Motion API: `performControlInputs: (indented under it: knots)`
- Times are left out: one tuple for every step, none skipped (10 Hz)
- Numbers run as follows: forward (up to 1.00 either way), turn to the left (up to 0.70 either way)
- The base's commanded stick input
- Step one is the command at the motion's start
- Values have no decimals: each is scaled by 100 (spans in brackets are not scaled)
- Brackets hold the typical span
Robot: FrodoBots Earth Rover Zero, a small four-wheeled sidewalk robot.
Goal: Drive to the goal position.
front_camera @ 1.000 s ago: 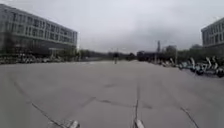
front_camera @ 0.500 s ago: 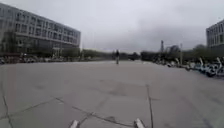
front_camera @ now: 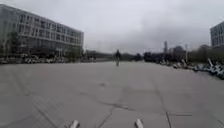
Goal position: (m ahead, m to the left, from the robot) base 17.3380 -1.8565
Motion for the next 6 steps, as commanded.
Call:
performControlInputs:
  knots:
    - [100, 1]
    - [100, 1]
    - [100, 1]
    - [100, 1]
    - [100, 1]
    - [100, 1]
